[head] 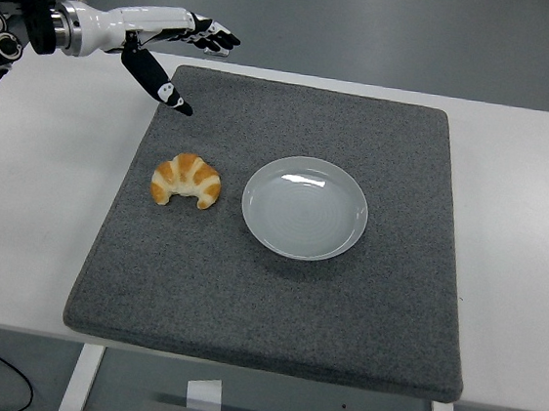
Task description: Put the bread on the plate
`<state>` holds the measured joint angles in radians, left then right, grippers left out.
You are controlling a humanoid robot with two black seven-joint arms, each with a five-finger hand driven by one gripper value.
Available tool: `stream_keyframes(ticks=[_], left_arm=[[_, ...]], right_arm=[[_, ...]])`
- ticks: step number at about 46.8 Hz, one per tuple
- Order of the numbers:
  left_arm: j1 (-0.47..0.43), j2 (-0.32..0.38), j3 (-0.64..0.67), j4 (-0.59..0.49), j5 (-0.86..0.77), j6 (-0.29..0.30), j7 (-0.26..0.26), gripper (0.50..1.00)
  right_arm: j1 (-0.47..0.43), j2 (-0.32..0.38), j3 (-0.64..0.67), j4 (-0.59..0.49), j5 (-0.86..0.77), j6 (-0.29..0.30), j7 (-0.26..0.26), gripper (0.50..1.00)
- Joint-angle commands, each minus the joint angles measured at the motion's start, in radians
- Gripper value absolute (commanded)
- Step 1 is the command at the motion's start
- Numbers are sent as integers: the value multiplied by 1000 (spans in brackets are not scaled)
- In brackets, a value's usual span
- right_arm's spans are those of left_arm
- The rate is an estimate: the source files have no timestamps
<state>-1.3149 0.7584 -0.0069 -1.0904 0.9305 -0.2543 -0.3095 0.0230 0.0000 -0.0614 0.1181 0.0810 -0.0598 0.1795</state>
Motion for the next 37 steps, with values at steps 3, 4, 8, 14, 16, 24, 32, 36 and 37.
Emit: stream_keyframes(ticks=[3, 4, 8, 14, 16, 24, 32, 36, 37], left_arm=[[-3, 16, 5, -36, 73, -28, -2, 1000], [-3, 21, 7, -45, 85, -36, -2, 1000], [-4, 30, 13, -68, 128, -56, -8, 1000], [-7, 33, 48, -69, 201, -60, -37, 1000], [-9, 39, 53, -71, 224, -63, -49, 1000], [-11, 47, 77, -68, 292, -63, -65, 1000], [-4, 36, 93, -60, 298, -49, -65, 1000], [-1, 33, 93, -60, 303, -37, -63, 1000], [0, 33, 93, -60, 304, -34, -63, 1000]], right_arm=[[0, 0, 0, 0, 0, 0, 0, 932], [0, 0, 0, 0, 0, 0, 0, 932], [0, 0, 0, 0, 0, 0, 0, 932], [0, 0, 0, 0, 0, 0, 0, 932], [0, 0, 0, 0, 0, 0, 0, 932], [0, 0, 0, 0, 0, 0, 0, 932], [0, 0, 0, 0, 0, 0, 0, 932], [0, 0, 0, 0, 0, 0, 0, 932], [0, 0, 0, 0, 0, 0, 0, 932]])
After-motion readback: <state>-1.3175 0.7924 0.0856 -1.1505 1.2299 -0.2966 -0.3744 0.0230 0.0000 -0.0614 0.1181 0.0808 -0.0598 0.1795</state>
